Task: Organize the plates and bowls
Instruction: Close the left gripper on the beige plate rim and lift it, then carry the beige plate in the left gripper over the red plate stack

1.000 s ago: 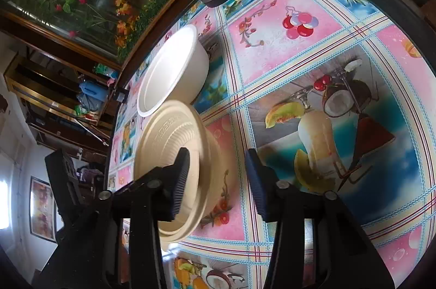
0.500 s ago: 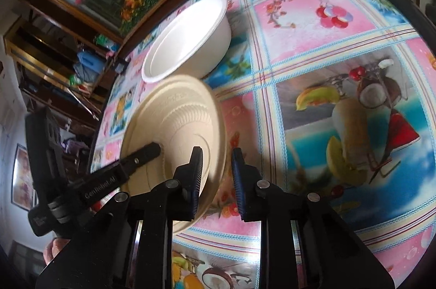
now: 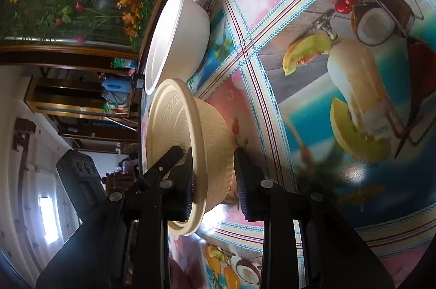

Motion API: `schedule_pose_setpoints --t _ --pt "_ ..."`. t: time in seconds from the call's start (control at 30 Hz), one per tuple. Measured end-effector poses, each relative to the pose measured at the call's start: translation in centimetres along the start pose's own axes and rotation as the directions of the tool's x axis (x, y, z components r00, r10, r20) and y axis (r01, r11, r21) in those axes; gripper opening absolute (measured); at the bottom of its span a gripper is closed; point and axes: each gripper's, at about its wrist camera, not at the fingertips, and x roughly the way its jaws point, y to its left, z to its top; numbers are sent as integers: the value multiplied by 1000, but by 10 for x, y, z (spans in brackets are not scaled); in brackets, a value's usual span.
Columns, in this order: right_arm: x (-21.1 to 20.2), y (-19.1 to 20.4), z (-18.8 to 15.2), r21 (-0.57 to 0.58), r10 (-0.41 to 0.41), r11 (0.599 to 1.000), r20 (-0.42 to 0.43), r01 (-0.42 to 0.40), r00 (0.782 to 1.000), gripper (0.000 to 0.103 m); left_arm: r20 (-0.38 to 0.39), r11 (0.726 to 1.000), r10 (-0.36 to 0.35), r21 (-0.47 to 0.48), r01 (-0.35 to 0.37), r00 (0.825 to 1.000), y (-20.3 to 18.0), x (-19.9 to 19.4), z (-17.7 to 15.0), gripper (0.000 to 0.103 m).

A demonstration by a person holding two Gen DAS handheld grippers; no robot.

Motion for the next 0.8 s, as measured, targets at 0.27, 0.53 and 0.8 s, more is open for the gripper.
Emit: schedule_pose_setpoints --t 0.27,0.53,0.8 --pt "-5 -4 -5 38 7 999 5 -7 1000 25 3 1000 -4 8 4 1000 -3 0 -1 13" --pt "-11 20 -13 -96 -114 988 93 123 989 16 24 1000 22 16 -22 999 -4 -6 -2 13" --pt "-15 24 -19 -97 -131 984 180 150 975 16 6 1000 17 7 -17 1000 1 -6 -13 13"
